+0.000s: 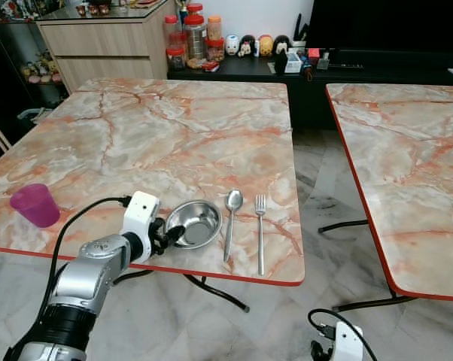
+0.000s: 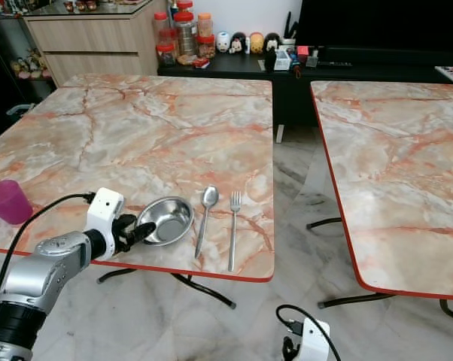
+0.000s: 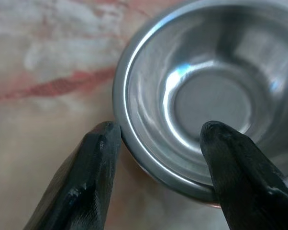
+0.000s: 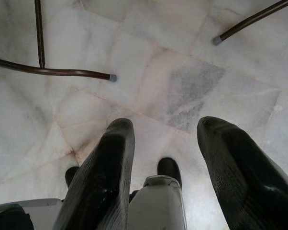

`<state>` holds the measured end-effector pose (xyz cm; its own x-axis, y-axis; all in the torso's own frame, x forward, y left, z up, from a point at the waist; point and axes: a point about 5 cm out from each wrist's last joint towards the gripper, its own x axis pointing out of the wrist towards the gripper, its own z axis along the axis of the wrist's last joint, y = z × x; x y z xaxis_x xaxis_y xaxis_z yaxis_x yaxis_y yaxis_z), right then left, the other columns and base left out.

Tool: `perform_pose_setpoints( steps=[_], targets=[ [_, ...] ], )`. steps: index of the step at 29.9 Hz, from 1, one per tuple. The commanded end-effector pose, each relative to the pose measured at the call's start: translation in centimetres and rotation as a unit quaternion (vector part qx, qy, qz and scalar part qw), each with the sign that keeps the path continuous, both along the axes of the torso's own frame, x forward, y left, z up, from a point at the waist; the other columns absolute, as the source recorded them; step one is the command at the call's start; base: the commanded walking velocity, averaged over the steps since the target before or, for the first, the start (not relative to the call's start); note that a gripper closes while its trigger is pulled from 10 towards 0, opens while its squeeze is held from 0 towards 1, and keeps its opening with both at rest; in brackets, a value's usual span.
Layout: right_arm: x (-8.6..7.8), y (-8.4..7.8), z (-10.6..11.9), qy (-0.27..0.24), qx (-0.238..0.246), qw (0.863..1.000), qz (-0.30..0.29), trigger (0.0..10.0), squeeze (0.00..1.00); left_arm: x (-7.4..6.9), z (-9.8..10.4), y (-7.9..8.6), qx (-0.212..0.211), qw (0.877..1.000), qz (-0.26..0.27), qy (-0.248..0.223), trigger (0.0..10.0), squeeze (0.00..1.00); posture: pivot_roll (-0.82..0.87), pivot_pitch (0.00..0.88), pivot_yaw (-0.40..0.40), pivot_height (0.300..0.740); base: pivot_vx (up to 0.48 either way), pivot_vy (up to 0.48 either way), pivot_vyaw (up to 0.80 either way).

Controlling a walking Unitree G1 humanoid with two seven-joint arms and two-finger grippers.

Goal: Setting the table

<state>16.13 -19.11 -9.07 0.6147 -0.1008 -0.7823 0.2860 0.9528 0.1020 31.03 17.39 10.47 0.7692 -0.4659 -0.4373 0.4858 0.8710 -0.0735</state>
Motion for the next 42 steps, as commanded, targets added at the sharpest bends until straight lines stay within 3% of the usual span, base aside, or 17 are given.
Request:
perform_pose_setpoints(
  steps=[1, 14, 26, 27, 28, 38, 39, 40, 42],
  targets=[
    [-0.2, 0.0, -0.1, 0.001, 0.002, 1.000, -0.009, 10.0, 0.00, 0.2, 0.1, -0.1, 0.013, 1.000, -0.009, 0.006, 10.0, 0.00, 0.01, 0.000, 0.038, 0.728, 0.000, 0.000, 0.00],
    [-0.2, -0.1, -0.1, 0.001, 0.001, 1.000, -0.009, 10.0, 0.00, 1.7, 3.3, 1.2, -0.018, 0.998, 0.040, -0.038, 10.0, 0.00, 0.02, 0.000, 0.032, 0.728, 0.000, 0.000, 0.00],
    [-0.2, 0.1, -0.1, 0.003, 0.005, 1.000, -0.008, 10.0, 0.00, 1.6, 2.5, 1.3, -0.014, 0.998, 0.053, -0.007, 10.0, 0.00, 0.02, 0.000, 0.037, 0.728, 0.000, 0.000, 0.00],
    [-0.3, 0.1, -0.1, 0.003, 0.005, 1.000, -0.008, 10.0, 0.00, 1.6, 2.5, 1.3, -0.016, 0.998, 0.055, -0.005, 10.0, 0.20, 0.02, 0.000, 0.037, 0.728, 0.000, 0.000, 0.00],
    [-0.3, 0.1, -0.1, 0.003, 0.005, 1.000, -0.007, 10.0, 0.00, 1.6, 2.4, 1.3, -0.015, 0.998, 0.053, -0.002, 10.0, 1.00, 0.02, 0.000, 0.038, 0.728, 0.000, 0.000, 0.00],
    [-0.4, 0.1, -0.2, 0.005, 0.006, 1.000, -0.008, 10.0, 0.00, 1.5, 2.4, 1.0, -0.021, 0.999, 0.047, 0.004, 10.0, 1.00, 0.02, 0.000, 0.040, 0.728, 0.000, 0.000, 0.00],
    [-0.4, 0.2, -0.2, 0.005, 0.007, 1.000, -0.007, 10.0, 0.00, 1.5, 2.4, 1.0, -0.017, 0.999, 0.048, 0.004, 10.0, 0.95, 0.02, 0.000, 0.041, 0.728, 0.000, 0.000, 0.00],
    [-0.4, 0.2, -0.2, 0.005, 0.007, 1.000, -0.007, 10.0, 0.00, 1.5, 2.3, 1.0, -0.017, 0.999, 0.048, 0.004, 10.0, 0.00, 0.02, 0.000, 0.042, 0.728, 0.000, 0.000, 0.00],
    [-0.4, 0.2, -0.2, 0.005, 0.008, 1.000, -0.007, 10.0, 0.00, 1.5, 2.3, 1.0, -0.016, 0.999, 0.047, 0.004, 10.0, 0.00, 0.02, 0.000, 0.042, 0.728, 0.000, 0.000, 0.00]
  ],
)
